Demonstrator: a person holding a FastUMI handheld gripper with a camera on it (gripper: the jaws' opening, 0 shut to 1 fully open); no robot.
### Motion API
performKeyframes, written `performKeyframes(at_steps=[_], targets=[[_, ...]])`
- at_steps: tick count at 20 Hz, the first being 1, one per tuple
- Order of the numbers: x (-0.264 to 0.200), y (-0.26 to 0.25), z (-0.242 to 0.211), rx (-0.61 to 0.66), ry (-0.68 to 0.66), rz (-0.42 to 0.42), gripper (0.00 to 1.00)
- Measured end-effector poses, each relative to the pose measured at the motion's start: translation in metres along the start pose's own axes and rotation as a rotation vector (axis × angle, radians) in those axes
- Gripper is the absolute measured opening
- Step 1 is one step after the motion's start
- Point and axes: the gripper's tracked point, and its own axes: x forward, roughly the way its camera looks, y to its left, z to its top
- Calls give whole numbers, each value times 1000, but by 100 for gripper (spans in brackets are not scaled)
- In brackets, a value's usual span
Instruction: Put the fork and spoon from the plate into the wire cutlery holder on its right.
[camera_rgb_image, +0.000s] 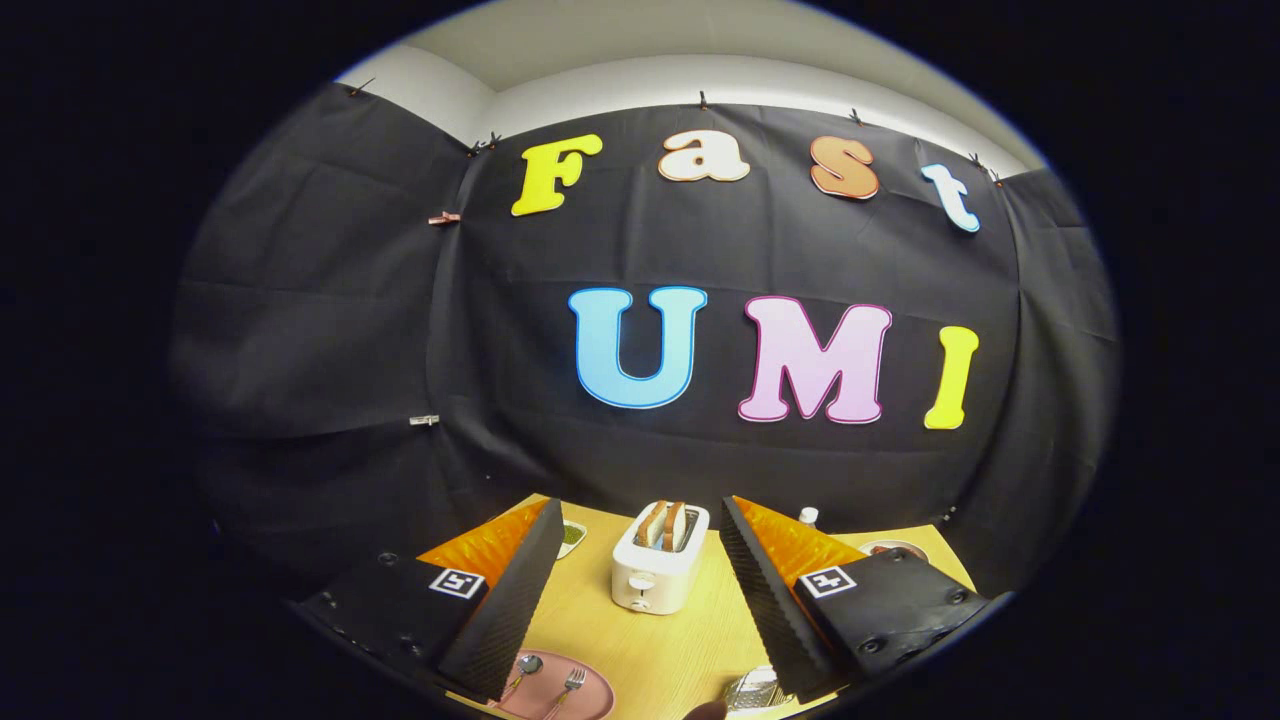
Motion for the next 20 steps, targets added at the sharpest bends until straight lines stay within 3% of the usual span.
performKeyframes(at_steps=[2, 8, 13, 17, 20], targets=[[-2, 7, -16, 9, 65, 18, 98], [-35, 53, -104, -19, 450, 149, 98], [-66, 91, -195, 0, 723, 229, 98], [-81, 106, -270, 6, 933, 244, 97], [-91, 108, -318, -10, 1054, 232, 89]])
